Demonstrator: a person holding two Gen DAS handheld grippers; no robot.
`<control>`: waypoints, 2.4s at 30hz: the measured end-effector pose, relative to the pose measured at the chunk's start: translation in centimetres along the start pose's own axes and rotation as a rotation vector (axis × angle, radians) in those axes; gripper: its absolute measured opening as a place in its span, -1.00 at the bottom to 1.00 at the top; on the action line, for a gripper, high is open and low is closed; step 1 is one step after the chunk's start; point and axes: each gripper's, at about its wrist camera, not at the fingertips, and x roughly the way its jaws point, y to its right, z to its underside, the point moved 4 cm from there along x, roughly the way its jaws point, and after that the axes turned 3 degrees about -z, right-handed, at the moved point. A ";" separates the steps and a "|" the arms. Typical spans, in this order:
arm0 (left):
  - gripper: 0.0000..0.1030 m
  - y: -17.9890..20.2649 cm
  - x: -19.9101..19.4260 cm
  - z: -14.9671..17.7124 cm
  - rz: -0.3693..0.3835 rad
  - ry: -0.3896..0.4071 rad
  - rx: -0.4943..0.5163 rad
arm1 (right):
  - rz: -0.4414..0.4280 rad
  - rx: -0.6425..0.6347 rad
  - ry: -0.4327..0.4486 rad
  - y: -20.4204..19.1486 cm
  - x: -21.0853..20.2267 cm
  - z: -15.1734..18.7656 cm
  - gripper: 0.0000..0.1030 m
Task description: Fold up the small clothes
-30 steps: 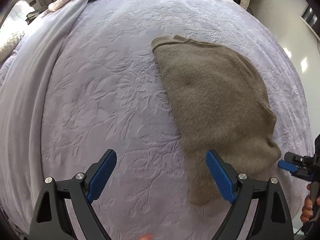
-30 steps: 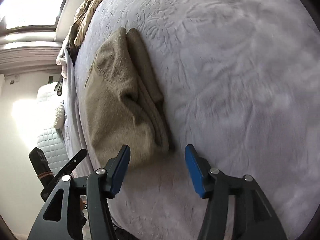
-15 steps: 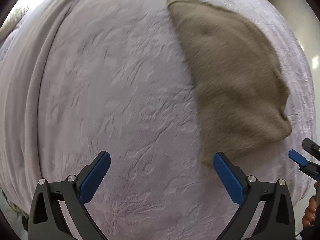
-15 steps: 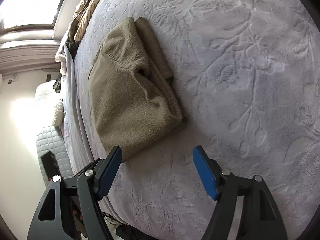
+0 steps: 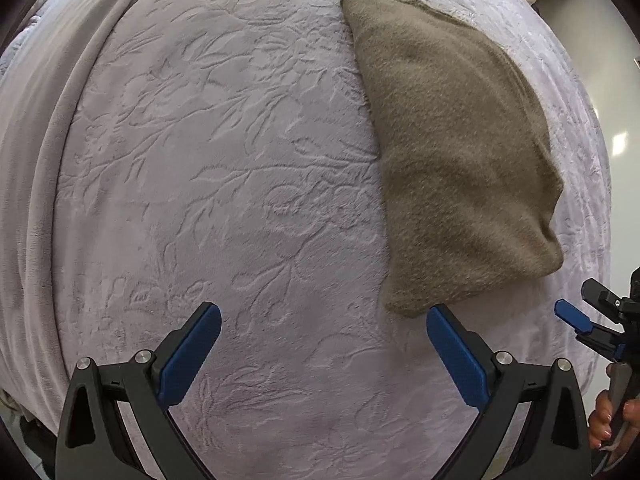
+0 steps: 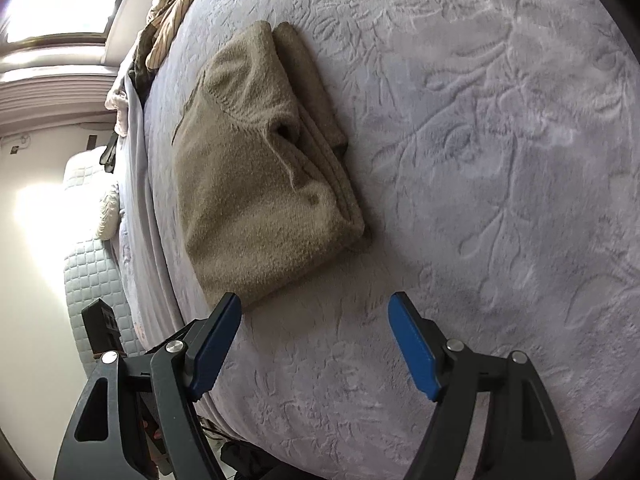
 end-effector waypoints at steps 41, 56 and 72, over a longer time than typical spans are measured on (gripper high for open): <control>1.00 7.7 4.7 -11.5 0.231 0.014 0.095 | -0.044 -0.221 -0.073 -1.1 3.1 -14.2 0.55; 1.00 13.2 7.2 -13.4 0.218 0.011 0.162 | -0.192 -0.302 -0.199 -2.7 7.0 -15.8 0.58; 0.04 14.7 5.6 -13.2 0.215 0.113 0.192 | -0.217 -0.237 -0.198 -4.3 8.9 -16.2 -0.26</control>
